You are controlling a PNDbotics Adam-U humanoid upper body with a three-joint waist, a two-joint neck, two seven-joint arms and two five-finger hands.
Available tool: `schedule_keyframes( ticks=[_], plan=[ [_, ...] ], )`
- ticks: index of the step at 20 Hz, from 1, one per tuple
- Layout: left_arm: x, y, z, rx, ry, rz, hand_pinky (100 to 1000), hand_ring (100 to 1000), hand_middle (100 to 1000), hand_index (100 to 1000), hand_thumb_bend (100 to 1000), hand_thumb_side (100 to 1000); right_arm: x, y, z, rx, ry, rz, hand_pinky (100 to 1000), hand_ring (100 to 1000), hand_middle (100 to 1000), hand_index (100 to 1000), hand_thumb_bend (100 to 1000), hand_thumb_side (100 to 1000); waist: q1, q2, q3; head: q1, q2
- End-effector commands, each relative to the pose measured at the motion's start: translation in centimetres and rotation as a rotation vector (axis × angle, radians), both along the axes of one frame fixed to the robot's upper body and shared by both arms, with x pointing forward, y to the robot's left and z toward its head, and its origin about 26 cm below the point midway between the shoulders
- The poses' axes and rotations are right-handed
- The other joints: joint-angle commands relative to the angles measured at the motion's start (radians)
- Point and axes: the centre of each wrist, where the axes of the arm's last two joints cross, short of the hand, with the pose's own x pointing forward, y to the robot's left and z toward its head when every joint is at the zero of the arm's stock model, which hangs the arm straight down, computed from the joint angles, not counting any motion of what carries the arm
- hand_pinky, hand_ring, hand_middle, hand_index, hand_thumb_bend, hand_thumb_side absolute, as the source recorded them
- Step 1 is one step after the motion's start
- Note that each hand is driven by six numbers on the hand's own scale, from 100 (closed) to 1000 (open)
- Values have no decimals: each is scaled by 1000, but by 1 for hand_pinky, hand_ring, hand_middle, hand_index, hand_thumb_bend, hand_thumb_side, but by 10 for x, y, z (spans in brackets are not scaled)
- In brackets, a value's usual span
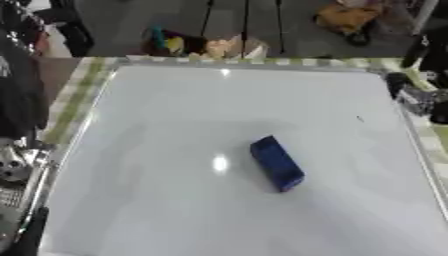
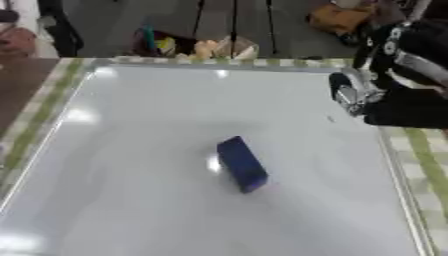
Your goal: Wipe the whiteboard clean with a brush.
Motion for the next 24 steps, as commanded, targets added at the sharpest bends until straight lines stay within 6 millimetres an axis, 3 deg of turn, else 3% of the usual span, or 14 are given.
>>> schedule_keyframes(
  ticks=[1,3,8,10,17,24],
  plan=[
    [-4,1,9,21,-31,-6,669,823,738,822,100,975,-5,6,7,-23,-4,-12,670,708,705,121,100,942,-2,-27,2,-4,1],
    [-4,0,9,21,-31,-8,669,823,737,821,100,974,-5,11,6,-39,21,-16,673,721,710,126,100,989,-3,-28,3,-7,-1],
    [-4,0,9,19,-30,-9,668,822,736,821,100,974,-4,23,3,-57,61,-3,693,751,730,135,100,1000,-3,-29,5,-9,-3],
    [-4,0,9,17,-30,-8,668,821,736,821,100,974,-4,28,3,-58,68,7,698,754,729,137,137,1000,-3,-30,4,-8,-2],
    [-4,0,8,14,-27,-8,669,821,735,821,100,976,-5,43,2,-66,113,37,707,755,723,152,391,1000,-2,-32,4,-9,-1],
    [-4,0,7,12,-26,-8,669,821,735,820,100,974,-1,57,-7,-42,164,64,699,754,722,154,412,968,0,-32,0,-8,-5]
  ],
)
